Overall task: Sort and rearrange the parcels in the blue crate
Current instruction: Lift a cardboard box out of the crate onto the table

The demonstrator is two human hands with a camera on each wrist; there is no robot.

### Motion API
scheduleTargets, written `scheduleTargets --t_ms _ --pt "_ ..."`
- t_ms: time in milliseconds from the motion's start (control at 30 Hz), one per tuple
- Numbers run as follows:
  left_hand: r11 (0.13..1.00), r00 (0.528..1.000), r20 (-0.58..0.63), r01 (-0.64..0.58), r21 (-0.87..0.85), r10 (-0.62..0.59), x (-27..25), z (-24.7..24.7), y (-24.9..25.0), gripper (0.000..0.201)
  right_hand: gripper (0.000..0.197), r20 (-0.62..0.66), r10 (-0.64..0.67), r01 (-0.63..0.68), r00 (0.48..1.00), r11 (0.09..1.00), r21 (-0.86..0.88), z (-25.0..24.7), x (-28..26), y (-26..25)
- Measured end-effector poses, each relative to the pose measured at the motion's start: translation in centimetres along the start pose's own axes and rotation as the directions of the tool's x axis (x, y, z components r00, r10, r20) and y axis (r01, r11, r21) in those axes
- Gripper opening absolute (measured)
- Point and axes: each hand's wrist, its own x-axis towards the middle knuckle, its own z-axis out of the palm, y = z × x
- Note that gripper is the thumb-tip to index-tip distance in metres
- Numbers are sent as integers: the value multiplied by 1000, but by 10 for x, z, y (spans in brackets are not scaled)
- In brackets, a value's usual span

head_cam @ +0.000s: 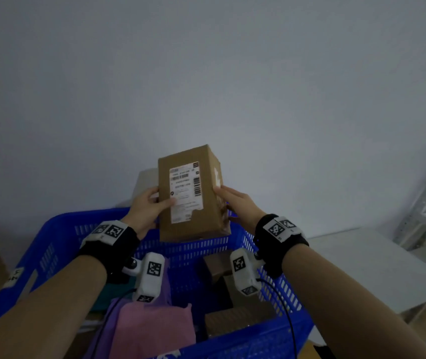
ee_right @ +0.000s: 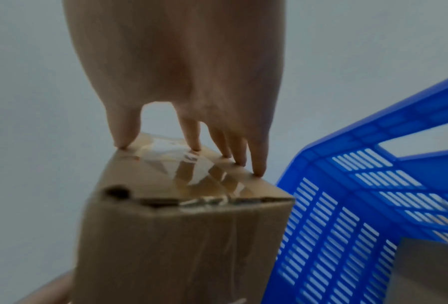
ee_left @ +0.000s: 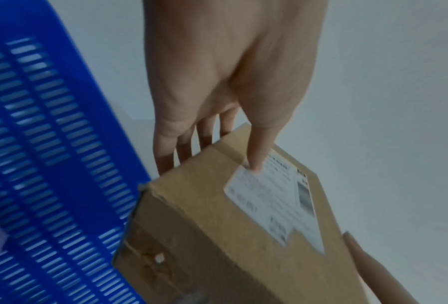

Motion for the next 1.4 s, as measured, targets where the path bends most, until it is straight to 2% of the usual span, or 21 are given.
scheduleTargets --t_ms 67,100,200,233,400,600,833,1000,1167,1400 --pt "1000 999 27 -21 -5 21 5 9 6 48 97 -12 2 -1 1000 999 44 -14 1 -3" --pt "999 999 45 -31 -6 32 6 14 9 49 95 -29 -7 10 1000 997 72 -22 -1 -4" --pt "998 994 98 -57 5 57 11 34 18 52 51 -47 -61 65 997 993 103 -49 -12 -10" --pt "998 991 117 -65 6 64 12 42 21 52 46 -42 -87 91 995 990 107 -61 -14 -11" --pt "995 975 199 -95 -18 96 18 102 28 52 46 -110 -159 171 981 979 110 -124 -24 -14" --pt "990 954 268 -136 -23 137 34 210 26 52 43 -206 -162 187 965 977 106 -227 -29 -5" --pt "999 969 245 -31 30 22 66 366 -8 48 57 -206 -22 32 978 998 47 -379 -16 26" --pt "991 967 216 122 63 -133 86 446 -46 47 60 -164 108 -94 981 992 89 -462 2 75" --pt "959 949 137 276 68 -283 103 489 -103 43 61 -125 256 -243 959 964 106 -504 27 138" --pt "873 873 28 486 43 -487 108 508 -187 38 67 -18 463 -460 886 883 93 -507 55 222"
